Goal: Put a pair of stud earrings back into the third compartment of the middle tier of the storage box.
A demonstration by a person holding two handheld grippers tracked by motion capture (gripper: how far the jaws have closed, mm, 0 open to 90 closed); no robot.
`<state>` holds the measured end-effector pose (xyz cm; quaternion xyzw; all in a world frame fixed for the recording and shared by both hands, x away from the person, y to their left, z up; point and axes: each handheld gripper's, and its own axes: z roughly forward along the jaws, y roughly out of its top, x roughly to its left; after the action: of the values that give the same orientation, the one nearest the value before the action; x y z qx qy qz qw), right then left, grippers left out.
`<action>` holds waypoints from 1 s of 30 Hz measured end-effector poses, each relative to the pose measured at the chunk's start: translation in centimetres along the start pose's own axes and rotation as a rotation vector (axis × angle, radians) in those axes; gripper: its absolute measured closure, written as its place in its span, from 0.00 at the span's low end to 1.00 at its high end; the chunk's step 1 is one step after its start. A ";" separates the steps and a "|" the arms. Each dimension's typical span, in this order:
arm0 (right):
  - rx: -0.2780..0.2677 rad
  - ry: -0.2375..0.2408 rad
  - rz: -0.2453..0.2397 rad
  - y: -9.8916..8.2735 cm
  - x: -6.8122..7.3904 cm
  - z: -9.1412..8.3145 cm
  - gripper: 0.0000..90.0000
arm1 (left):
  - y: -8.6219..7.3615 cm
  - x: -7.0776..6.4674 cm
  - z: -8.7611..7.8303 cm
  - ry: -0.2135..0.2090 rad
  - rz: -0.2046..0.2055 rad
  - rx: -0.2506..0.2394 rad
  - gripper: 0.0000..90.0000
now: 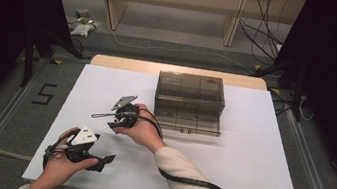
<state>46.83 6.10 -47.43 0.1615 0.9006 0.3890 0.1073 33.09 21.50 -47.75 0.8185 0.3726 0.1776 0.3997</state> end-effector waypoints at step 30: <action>0.051 -0.002 0.026 -0.2 -0.4 2.5 0.56 | -0.1 -0.1 0.2 -0.010 -0.001 0.013 0.10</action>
<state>47.99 7.46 -49.22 0.1761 0.9079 0.3673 0.0990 33.12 21.37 -47.91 0.8216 0.3723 0.1710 0.3964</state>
